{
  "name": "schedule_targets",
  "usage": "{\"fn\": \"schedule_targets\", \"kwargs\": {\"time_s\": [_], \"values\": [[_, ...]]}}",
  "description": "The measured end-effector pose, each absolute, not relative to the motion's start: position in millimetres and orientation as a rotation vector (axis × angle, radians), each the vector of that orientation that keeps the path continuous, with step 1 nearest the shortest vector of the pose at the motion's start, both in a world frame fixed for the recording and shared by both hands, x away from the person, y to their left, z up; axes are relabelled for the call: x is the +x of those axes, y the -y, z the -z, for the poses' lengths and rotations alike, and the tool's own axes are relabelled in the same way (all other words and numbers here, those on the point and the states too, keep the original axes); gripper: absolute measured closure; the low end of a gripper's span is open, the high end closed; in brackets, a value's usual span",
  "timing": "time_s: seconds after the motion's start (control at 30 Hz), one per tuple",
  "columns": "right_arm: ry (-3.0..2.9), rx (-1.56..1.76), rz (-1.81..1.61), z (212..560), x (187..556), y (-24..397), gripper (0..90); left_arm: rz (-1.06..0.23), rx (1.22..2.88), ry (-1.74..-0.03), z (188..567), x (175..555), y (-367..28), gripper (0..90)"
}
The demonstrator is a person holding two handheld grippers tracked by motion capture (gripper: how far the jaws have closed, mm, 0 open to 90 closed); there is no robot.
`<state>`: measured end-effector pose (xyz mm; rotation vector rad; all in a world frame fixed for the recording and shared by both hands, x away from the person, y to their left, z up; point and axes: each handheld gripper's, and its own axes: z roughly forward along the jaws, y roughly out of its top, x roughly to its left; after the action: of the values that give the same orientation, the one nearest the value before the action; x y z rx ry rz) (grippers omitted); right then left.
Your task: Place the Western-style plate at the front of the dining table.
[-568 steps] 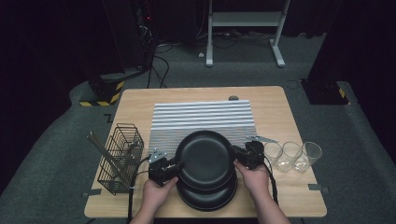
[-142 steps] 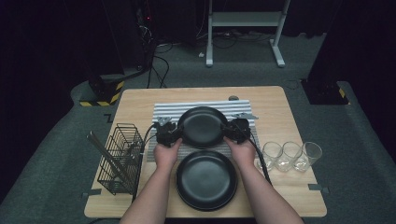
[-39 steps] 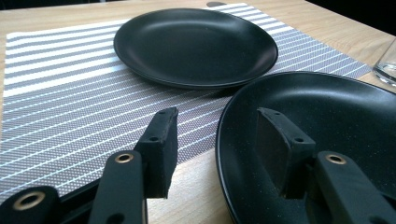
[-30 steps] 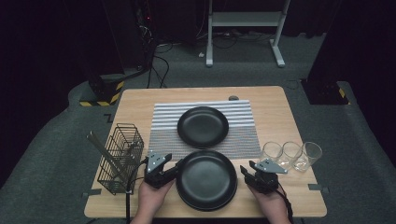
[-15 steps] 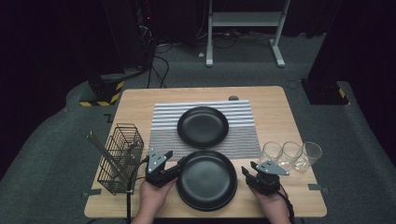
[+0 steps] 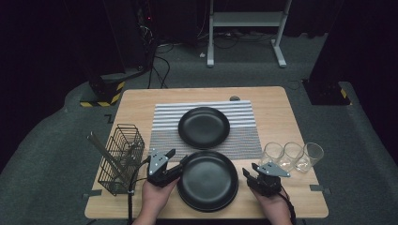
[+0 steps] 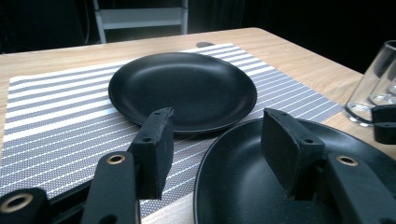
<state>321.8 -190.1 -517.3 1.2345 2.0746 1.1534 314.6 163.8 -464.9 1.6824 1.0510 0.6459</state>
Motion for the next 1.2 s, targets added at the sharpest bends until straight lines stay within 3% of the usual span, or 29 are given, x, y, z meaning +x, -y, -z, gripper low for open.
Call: {"fn": "schedule_targets", "kwargs": {"time_s": [0.73,1.2], "values": [[-2.113,1.244,-1.103,528.8,326.3,190.5,53.8,-0.675,1.630,-0.991,433.6,303.3,-164.7,45.7],[-2.103,1.225,-1.095,527.6,327.9,190.3,53.5,-0.709,1.634,-0.976,432.8,300.4,-165.3,52.8]]}}
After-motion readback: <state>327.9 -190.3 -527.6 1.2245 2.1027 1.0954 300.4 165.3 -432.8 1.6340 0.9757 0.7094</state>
